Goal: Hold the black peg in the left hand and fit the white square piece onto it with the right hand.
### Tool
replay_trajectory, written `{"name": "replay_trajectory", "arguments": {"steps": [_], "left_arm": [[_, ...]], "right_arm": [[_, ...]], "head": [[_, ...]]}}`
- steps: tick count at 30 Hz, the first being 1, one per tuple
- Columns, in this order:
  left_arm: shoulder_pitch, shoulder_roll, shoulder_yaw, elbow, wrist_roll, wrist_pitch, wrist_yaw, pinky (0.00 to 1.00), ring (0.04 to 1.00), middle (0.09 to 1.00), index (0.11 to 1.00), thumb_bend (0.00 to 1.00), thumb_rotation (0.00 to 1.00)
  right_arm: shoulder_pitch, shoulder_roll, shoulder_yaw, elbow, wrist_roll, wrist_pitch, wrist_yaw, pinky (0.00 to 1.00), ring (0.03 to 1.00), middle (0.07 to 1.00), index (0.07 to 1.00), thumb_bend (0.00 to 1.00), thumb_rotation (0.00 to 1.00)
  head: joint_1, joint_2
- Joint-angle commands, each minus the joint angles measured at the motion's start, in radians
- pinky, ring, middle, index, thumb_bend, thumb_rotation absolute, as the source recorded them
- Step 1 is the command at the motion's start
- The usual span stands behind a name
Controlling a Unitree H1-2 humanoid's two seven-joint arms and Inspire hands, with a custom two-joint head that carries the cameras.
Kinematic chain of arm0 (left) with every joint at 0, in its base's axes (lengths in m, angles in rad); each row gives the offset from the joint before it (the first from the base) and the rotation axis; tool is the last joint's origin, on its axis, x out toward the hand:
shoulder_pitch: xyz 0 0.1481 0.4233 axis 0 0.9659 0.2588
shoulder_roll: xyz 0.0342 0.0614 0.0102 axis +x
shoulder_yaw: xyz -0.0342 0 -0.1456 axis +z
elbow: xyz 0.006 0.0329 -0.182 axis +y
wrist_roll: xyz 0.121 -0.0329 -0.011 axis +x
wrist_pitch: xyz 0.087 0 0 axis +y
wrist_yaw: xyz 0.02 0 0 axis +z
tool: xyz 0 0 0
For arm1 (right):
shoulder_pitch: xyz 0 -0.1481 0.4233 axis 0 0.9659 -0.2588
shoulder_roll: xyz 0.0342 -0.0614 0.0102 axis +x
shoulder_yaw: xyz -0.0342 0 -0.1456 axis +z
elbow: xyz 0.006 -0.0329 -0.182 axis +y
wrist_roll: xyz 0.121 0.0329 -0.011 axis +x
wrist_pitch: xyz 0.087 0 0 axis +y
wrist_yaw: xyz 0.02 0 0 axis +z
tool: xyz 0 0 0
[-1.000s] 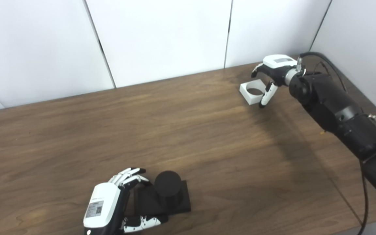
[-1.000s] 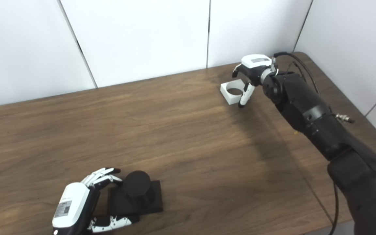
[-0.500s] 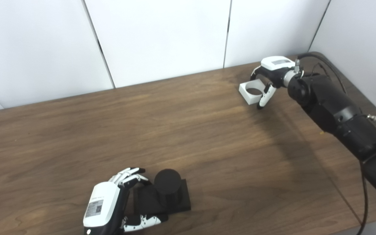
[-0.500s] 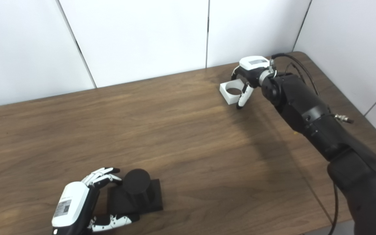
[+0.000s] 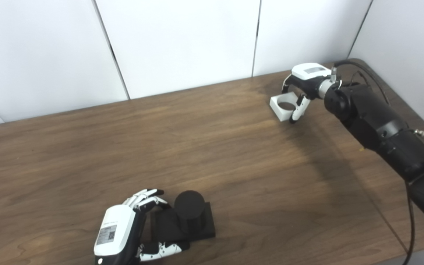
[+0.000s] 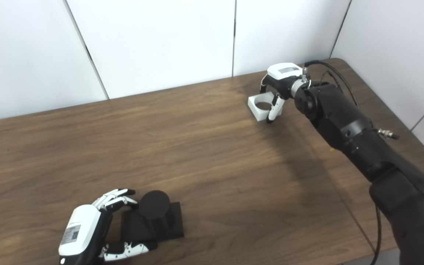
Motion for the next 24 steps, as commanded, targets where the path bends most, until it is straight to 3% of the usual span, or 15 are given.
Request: {"name": "replay_trajectory", "arguments": {"steps": [1, 16, 21, 24], "left_arm": [[0.014, 0.005, -0.005, -0.014, -0.004, 0.008, -0.018, 0.76, 0.835, 0.795, 0.488, 0.52, 0.04], [0.008, -0.005, -0.010, -0.001, 0.004, 0.010, -0.015, 0.76, 0.838, 0.798, 0.488, 0.52, 0.04], [0.002, -0.016, -0.017, 0.014, 0.015, 0.010, -0.004, 0.76, 0.834, 0.793, 0.487, 0.52, 0.04], [-0.002, -0.022, -0.022, 0.018, 0.024, 0.014, -0.005, 0.77, 0.835, 0.793, 0.487, 0.52, 0.05]], "right_arm": [[-0.027, -0.022, -0.022, 0.000, 0.005, -0.027, -0.032, 0.94, 0.924, 0.822, 0.495, 0.54, 0.14], [-0.013, -0.037, -0.027, 0.019, 0.010, -0.083, -0.066, 0.90, 0.888, 0.766, 0.486, 0.52, 0.13], [0.012, -0.052, -0.042, -0.116, 0.016, -0.086, -0.034, 0.91, 0.895, 0.774, 0.487, 0.52, 0.13], [0.020, -0.061, -0.042, -0.219, 0.014, -0.077, 0.024, 0.92, 0.898, 0.783, 0.487, 0.52, 0.13]], "head": [[0.001, 0.001], [0.028, -0.001], [0.066, 0.003], [0.085, 0.006]]}}
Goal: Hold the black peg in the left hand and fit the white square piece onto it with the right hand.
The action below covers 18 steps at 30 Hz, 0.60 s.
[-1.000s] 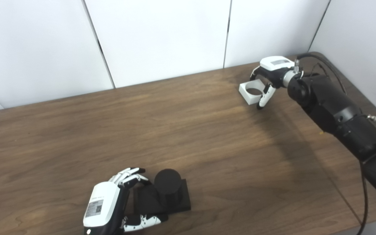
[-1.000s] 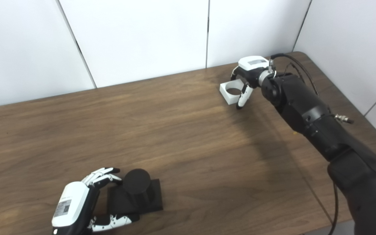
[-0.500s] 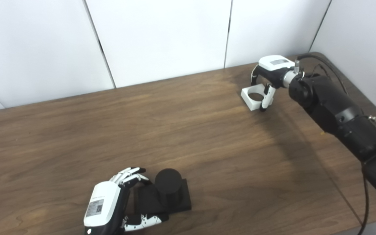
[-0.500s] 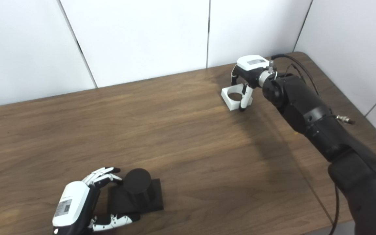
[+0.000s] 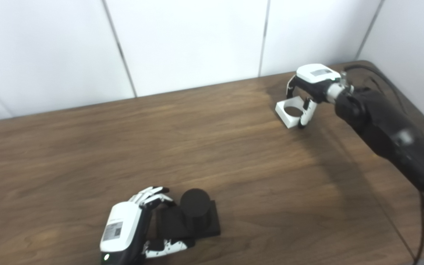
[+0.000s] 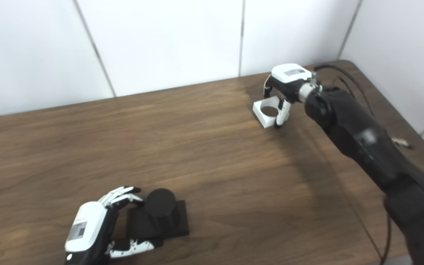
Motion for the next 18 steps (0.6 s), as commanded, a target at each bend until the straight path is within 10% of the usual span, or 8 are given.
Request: {"name": "replay_trajectory", "arguments": {"steps": [1, 18], "left_arm": [[-0.001, -0.005, -0.015, 0.011, 0.007, 0.011, -0.017, 0.77, 0.835, 0.793, 0.487, 0.52, 0.05], [-0.012, -0.024, -0.049, 0.031, 0.046, 0.034, -0.001, 0.80, 0.832, 0.789, 0.488, 0.52, 0.05]], "right_arm": [[-0.048, -0.038, -0.024, -0.086, -0.002, -0.002, 0.031, 0.92, 0.898, 0.785, 0.487, 0.52, 0.13], [0.022, 0.107, -0.028, -0.608, 0.038, 0.034, 0.279, 0.96, 0.891, 0.774, 0.484, 0.52, 0.13]], "head": [[0.013, 0.001], [0.084, 0.001]]}}
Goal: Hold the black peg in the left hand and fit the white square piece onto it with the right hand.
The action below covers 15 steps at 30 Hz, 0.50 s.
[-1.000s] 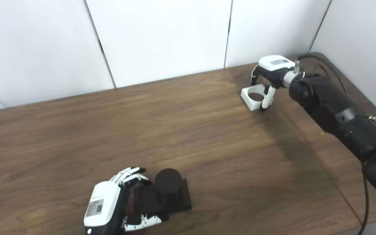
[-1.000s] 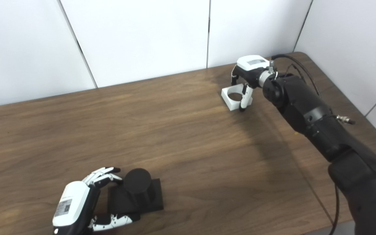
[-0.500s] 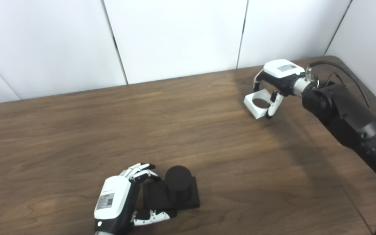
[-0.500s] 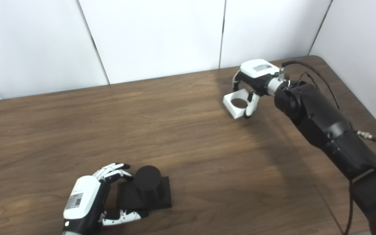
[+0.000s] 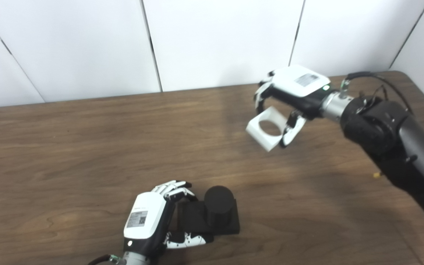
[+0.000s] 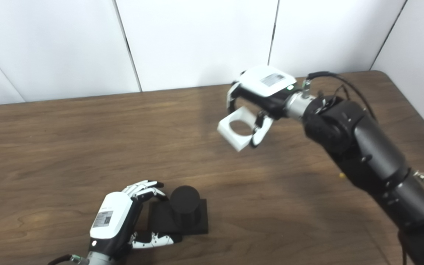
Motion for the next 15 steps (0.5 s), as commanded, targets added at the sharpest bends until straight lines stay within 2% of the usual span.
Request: {"name": "replay_trajectory", "arguments": {"steps": [1, 8, 11, 15], "left_arm": [[-0.002, -0.003, -0.013, 0.011, 0.005, 0.011, -0.020, 0.80, 0.832, 0.789, 0.488, 0.52, 0.05], [-0.002, -0.002, -0.018, 0.003, 0.009, 0.016, -0.021, 0.80, 0.832, 0.789, 0.488, 0.51, 0.05], [-0.002, -0.001, -0.018, -0.001, 0.007, 0.018, -0.025, 0.80, 0.832, 0.789, 0.488, 0.51, 0.05], [-0.003, 0.001, -0.020, -0.002, 0.006, 0.022, -0.031, 0.80, 0.836, 0.792, 0.488, 0.51, 0.05]], "right_arm": [[-0.017, 0.009, -0.008, -0.054, -0.005, 0.005, 0.011, 0.95, 0.890, 0.774, 0.484, 0.52, 0.13], [0.033, 0.064, 0.021, -0.151, -0.026, -0.002, 0.087, 0.95, 0.884, 0.774, 0.483, 0.52, 0.13], [0.046, 0.083, 0.028, -0.192, -0.039, -0.002, 0.117, 0.94, 0.880, 0.770, 0.483, 0.52, 0.13], [0.063, 0.112, 0.025, -0.240, -0.033, 0.003, 0.148, 0.96, 0.886, 0.771, 0.483, 0.52, 0.13]], "head": [[0.005, 0.005], [0.009, 0.011], [0.009, 0.013], [0.006, 0.012]]}}
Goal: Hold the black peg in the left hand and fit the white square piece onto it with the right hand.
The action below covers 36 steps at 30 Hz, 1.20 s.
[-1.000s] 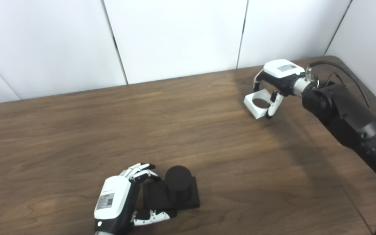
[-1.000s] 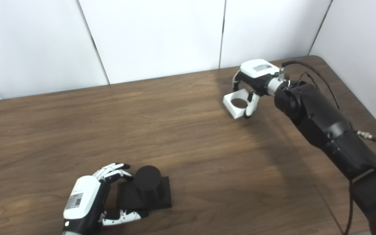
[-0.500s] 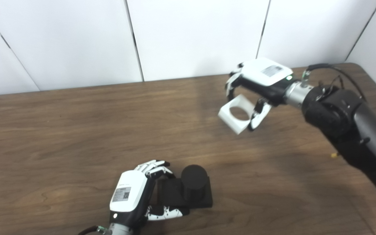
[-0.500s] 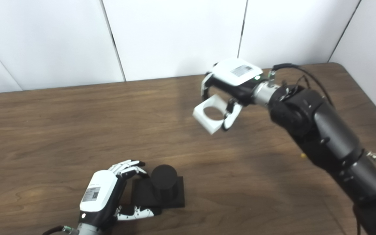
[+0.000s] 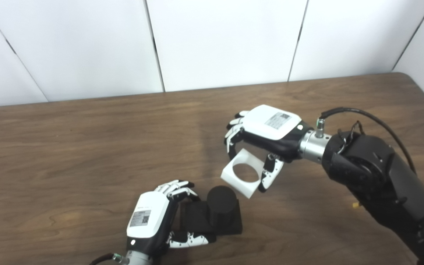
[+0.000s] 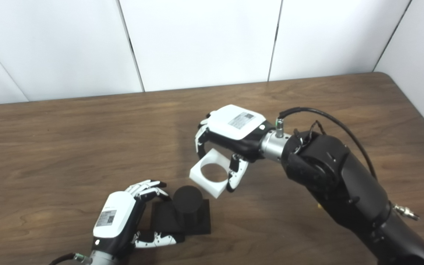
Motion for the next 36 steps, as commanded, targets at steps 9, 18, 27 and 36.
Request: {"name": "replay_trajectory", "arguments": {"steps": [9, 18, 27, 36], "left_arm": [[-0.004, 0.001, -0.020, 0.000, 0.006, 0.013, -0.028, 0.80, 0.834, 0.792, 0.488, 0.51, 0.05], [-0.005, 0.002, -0.021, -0.003, 0.004, 0.018, -0.029, 0.79, 0.835, 0.793, 0.488, 0.51, 0.05], [-0.007, 0.009, -0.020, 0.003, 0.000, 0.012, -0.023, 0.79, 0.834, 0.792, 0.488, 0.51, 0.05], [-0.006, 0.019, -0.015, 0.007, -0.009, 0.006, -0.016, 0.78, 0.831, 0.792, 0.488, 0.51, 0.05]], "right_arm": [[-0.008, 0.031, -0.035, -0.076, 0.009, 0.009, 0.028, 0.99, 0.903, 0.772, 0.483, 0.52, 0.13], [-0.026, 0.039, -0.059, -0.077, 0.011, 0.000, 0.031, 0.99, 0.899, 0.771, 0.483, 0.52, 0.13], [-0.064, 0.035, -0.073, -0.052, 0.011, -0.009, 0.036, 0.97, 0.894, 0.765, 0.483, 0.52, 0.13], [-0.074, 0.018, -0.094, -0.015, 0.026, -0.031, 0.016, 0.96, 0.890, 0.758, 0.483, 0.52, 0.13]], "head": [[0.005, 0.001], [0.005, 0.001], [-0.012, -0.003], [-0.034, -0.007]]}}
